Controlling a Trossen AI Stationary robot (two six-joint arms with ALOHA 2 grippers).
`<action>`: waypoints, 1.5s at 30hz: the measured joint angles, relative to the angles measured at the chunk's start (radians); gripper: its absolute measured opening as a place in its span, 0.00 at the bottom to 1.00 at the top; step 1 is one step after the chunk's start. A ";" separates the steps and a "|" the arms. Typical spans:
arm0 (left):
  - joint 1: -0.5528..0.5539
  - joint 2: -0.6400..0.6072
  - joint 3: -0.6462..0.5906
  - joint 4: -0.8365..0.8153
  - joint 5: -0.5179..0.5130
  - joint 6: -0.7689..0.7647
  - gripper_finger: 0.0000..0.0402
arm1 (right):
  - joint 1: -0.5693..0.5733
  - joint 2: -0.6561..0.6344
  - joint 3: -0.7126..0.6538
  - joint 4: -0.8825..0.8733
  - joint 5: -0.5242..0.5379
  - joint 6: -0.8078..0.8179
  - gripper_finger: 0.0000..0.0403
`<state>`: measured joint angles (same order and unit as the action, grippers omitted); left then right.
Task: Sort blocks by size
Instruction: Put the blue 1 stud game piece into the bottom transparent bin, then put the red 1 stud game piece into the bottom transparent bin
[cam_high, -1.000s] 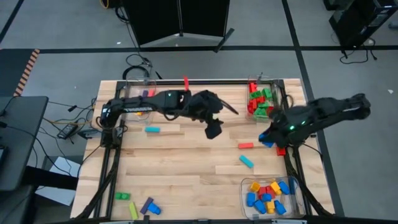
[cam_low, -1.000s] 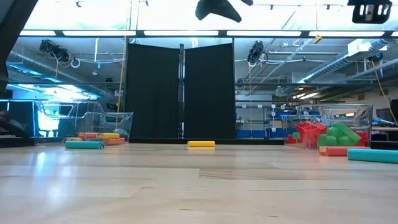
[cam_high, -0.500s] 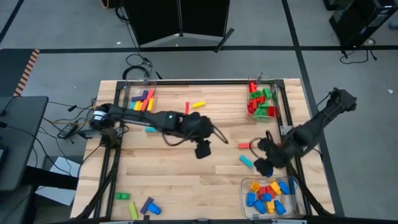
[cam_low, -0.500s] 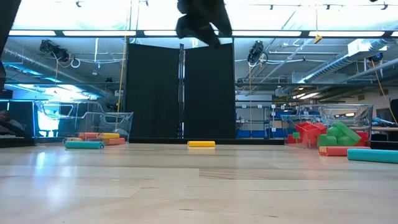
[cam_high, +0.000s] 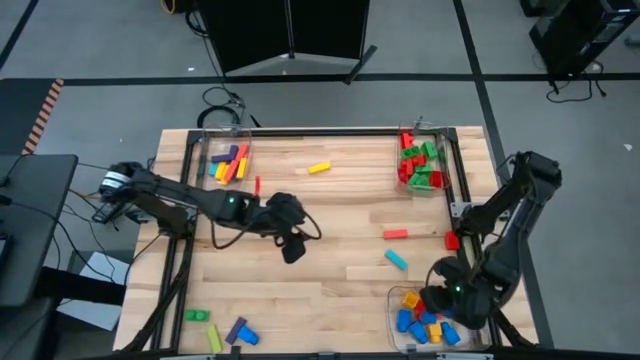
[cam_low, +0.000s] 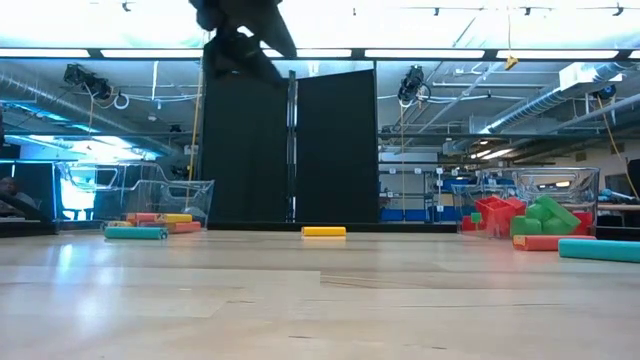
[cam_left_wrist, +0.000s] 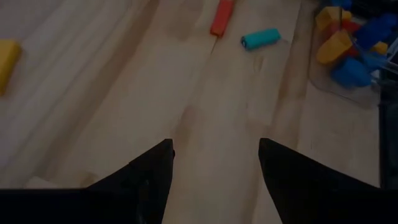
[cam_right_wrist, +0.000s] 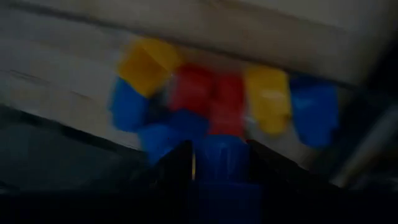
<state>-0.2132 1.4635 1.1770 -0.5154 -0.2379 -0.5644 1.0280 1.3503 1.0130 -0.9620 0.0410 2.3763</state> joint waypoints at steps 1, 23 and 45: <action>-0.007 -0.008 -0.013 0.007 0.000 -0.012 0.61 | 0.010 0.014 0.000 0.000 -0.030 0.005 0.37; -0.051 -0.013 -0.037 0.039 0.003 -0.050 0.60 | 0.072 0.123 0.000 0.052 -0.131 -0.069 0.50; -0.049 -0.013 -0.036 0.294 0.005 -0.042 0.61 | 0.073 0.122 0.000 0.078 -0.129 -0.167 0.66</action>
<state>-0.2620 1.4509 1.1408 -0.2212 -0.2333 -0.6060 1.1005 1.4727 1.0130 -0.8845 -0.0875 2.2096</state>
